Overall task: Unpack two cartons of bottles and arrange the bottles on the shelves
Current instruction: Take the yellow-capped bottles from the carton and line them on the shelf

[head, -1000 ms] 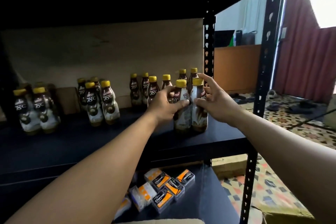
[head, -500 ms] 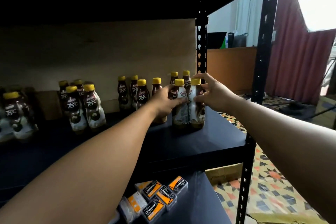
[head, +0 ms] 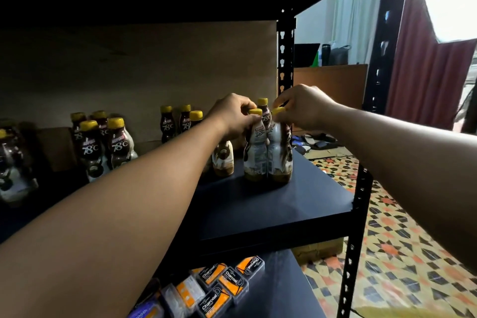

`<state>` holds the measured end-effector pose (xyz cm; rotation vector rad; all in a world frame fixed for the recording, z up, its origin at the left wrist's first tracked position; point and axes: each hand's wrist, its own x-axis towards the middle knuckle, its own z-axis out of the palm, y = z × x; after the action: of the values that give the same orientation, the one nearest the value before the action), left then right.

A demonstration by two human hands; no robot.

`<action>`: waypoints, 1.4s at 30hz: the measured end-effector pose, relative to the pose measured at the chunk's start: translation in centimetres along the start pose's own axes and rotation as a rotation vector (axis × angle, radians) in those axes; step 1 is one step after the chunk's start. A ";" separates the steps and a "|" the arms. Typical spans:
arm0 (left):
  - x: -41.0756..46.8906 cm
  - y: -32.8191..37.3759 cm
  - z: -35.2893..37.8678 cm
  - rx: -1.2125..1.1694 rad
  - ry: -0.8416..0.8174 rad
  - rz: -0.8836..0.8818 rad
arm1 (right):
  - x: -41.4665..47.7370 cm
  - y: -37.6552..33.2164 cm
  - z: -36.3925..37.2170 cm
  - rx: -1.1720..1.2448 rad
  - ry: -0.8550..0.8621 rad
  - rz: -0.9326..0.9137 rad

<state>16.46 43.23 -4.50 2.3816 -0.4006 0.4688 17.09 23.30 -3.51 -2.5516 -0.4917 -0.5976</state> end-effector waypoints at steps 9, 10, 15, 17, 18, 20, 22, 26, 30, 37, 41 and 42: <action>2.6 0.1 0.9 0.061 -0.105 0.052 | 1.6 0.7 0.0 0.001 -0.051 -0.005; 2.8 0.1 0.9 0.064 -0.117 0.053 | 1.7 0.6 0.1 -0.001 -0.056 -0.002; 3.0 -0.2 0.9 0.023 -0.106 0.044 | 1.9 0.6 0.0 0.027 -0.087 0.049; 2.9 -0.3 0.9 0.040 -0.090 0.035 | 1.8 0.7 0.1 0.009 -0.073 0.048; 2.9 -0.3 0.8 0.051 -0.081 0.031 | 1.7 0.8 0.2 -0.013 -0.054 0.045; 2.9 -0.2 0.8 0.048 -0.061 0.017 | 1.4 1.0 0.3 -0.060 -0.013 0.048; 2.7 0.0 0.7 0.056 -0.046 0.016 | 1.2 0.9 0.3 -0.089 0.034 0.069; 2.5 0.4 0.2 -0.017 -0.067 0.055 | 0.8 -0.2 -0.3 -0.010 -0.001 0.128; 2.8 0.8 -0.1 0.016 -0.111 0.035 | 1.0 -0.5 -0.4 -0.023 -0.047 0.156; 2.9 1.2 0.3 0.018 -0.051 0.010 | 1.6 0.3 0.0 0.072 0.002 0.200; 3.3 0.8 0.3 0.098 -0.044 0.025 | 2.0 0.3 0.2 0.042 0.022 0.182; 3.4 0.8 0.4 0.116 -0.021 0.028 | 2.0 0.3 0.2 0.028 0.032 0.170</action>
<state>19.30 41.81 -2.91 2.4978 -0.4270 0.4919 18.99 23.63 -2.83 -2.5211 -0.2669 -0.5641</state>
